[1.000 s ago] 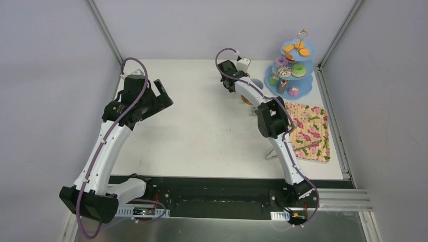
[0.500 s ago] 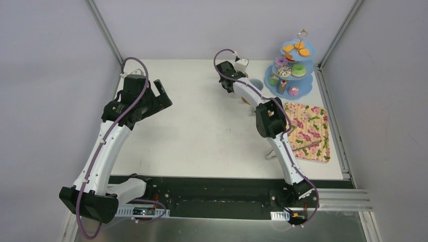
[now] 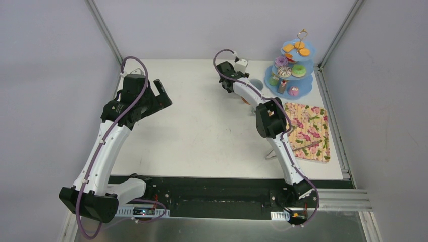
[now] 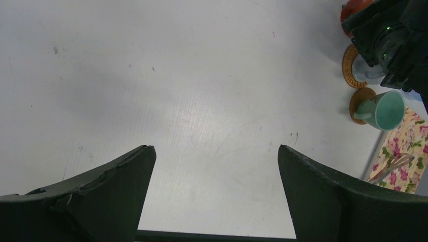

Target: Serve the afternoon tea

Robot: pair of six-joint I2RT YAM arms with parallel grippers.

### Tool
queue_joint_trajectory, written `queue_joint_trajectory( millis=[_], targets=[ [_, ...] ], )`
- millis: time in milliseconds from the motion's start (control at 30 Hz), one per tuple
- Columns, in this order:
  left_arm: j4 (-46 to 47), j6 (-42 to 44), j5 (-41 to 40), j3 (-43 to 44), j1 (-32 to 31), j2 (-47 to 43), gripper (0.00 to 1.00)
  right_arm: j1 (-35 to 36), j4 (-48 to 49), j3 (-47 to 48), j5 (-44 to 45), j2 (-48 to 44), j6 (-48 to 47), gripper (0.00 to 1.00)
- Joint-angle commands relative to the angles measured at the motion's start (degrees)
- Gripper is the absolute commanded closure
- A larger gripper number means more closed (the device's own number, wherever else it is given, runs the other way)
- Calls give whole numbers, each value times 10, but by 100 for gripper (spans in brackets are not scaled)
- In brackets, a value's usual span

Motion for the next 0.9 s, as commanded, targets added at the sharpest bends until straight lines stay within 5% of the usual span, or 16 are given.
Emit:
queue_joint_trajectory(
  millis=[0,367,867],
  targets=[
    [-10,6,2,37,-1,5,3,9,-47,24,-30,-57,20,35],
    [-55,-5,6,116,-1,35,3,59,-52,-146,-332,-358,-22,9],
    [-49,-42,72,324,-1,59,3,42,-164,-236,-153,-850,-119,0]
  ],
)
